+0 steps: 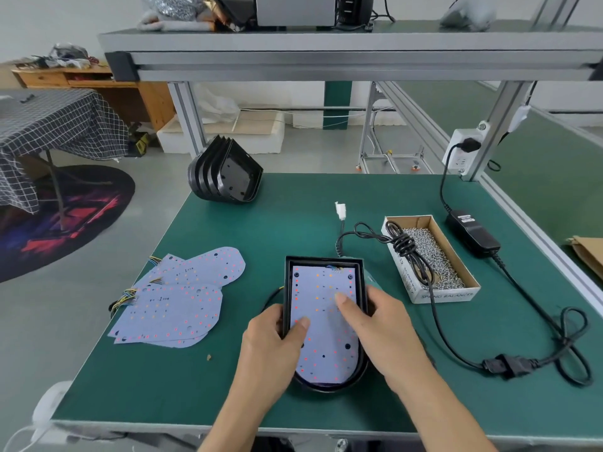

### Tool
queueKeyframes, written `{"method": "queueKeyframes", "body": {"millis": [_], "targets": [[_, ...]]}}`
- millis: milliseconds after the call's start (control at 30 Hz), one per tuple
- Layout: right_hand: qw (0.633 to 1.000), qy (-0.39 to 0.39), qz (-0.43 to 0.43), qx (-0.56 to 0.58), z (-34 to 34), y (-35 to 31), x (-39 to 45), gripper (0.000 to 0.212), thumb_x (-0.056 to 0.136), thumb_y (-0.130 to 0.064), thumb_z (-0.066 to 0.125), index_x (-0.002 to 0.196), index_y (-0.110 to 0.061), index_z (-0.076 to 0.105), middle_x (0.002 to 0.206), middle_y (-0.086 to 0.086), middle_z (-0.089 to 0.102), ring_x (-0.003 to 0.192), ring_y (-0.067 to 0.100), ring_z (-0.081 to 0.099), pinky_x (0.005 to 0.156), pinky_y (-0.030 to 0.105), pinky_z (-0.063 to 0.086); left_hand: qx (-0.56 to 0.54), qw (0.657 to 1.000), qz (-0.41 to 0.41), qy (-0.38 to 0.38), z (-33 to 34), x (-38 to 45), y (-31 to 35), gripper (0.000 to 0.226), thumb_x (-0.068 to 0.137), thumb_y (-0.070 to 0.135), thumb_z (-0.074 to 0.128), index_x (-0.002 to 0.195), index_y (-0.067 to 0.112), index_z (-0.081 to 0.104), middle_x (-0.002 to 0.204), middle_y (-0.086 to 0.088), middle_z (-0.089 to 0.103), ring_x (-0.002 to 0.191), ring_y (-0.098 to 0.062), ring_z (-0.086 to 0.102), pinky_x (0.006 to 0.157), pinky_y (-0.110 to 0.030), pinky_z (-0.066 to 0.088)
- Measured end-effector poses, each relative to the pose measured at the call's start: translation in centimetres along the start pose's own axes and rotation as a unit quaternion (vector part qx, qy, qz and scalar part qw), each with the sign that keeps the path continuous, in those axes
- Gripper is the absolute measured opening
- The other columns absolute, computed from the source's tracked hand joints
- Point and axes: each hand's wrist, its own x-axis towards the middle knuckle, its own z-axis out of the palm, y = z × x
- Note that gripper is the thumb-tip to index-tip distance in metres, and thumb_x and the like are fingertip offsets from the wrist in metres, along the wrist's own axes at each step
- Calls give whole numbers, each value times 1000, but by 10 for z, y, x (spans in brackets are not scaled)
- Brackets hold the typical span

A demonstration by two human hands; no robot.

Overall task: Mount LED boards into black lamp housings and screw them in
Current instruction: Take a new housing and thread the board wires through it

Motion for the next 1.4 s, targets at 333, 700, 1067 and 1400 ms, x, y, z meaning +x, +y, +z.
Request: {"method": "queueKeyframes", "body": {"millis": [333, 700, 1067, 1400], "targets": [[998, -44, -4, -46, -16, 3, -9, 41, 94, -11, 72, 123, -40, 70, 114, -29, 74, 109, -4, 69, 99, 34, 54, 19, 999, -1, 35, 12, -2, 3, 27, 93, 32, 73, 78, 11, 65, 66, -5, 64, 51, -9, 44, 49, -20, 37], [976, 51, -47, -205, 0, 1, -16, 47, 92, -27, 70, 137, -38, 61, 119, -17, 73, 108, 9, 64, 86, 18, 46, 191, 981, 2, 46, 9, 9, 3, 41, 93, 48, 65, 70, 16, 52, 60, 4, 60, 61, -19, 54, 55, -31, 39], [855, 118, -110, -492, -32, -3, -20, 23, 95, -30, 68, 114, -18, 67, 104, 5, 61, 99, 31, 59, 75, 42, 55, 185, 982, -23, -23, 0, 21, 6, 41, 90, 48, 66, 67, 17, 53, 53, 27, 58, 51, -6, 50, 53, -27, 36], [947, 5, -4, -322, -51, 6, 24, 21, 106, -42, 50, 102, -21, 52, 93, 1, 63, 84, 22, 64, 73, 39, 50, 167, 986, -26, -9, 0, 16, 6, 38, 90, 48, 67, 69, 18, 59, 56, 23, 63, 51, -6, 50, 56, -27, 40]]}}
